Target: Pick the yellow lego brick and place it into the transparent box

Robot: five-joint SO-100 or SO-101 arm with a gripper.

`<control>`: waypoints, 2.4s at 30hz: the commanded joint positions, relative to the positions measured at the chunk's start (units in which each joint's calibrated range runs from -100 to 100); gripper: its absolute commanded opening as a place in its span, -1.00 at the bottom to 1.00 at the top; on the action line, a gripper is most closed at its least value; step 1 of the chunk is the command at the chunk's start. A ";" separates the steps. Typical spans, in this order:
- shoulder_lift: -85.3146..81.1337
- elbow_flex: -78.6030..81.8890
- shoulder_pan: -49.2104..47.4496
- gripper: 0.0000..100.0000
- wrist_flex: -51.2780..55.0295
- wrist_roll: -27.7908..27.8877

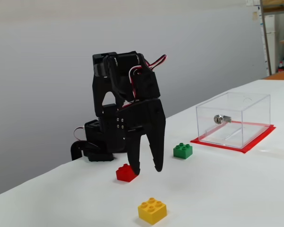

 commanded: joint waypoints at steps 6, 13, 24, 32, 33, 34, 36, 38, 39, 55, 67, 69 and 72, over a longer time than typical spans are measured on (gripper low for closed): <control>3.46 -2.92 2.76 -0.47 -0.50 0.21; 8.13 -7.53 2.90 -0.47 -0.15 0.26; 13.47 -10.42 2.76 -0.47 -0.41 0.63; 15.59 -10.51 2.31 -0.47 -0.50 0.47; 15.93 -10.51 2.17 -0.47 -0.50 0.42; 16.27 -10.51 1.87 -0.47 -0.50 0.36; 16.95 -10.60 1.57 -0.47 -0.50 0.36; 17.38 -10.60 1.50 -0.47 -0.58 0.42; 17.63 -10.60 1.43 -0.47 -0.58 0.42; 19.41 -9.70 0.24 -0.49 -2.93 0.47; 21.28 -9.43 0.24 -0.49 -2.41 0.73; 21.28 -9.43 0.24 -0.49 -2.41 0.73; 21.36 -9.43 0.17 -0.58 -2.41 0.73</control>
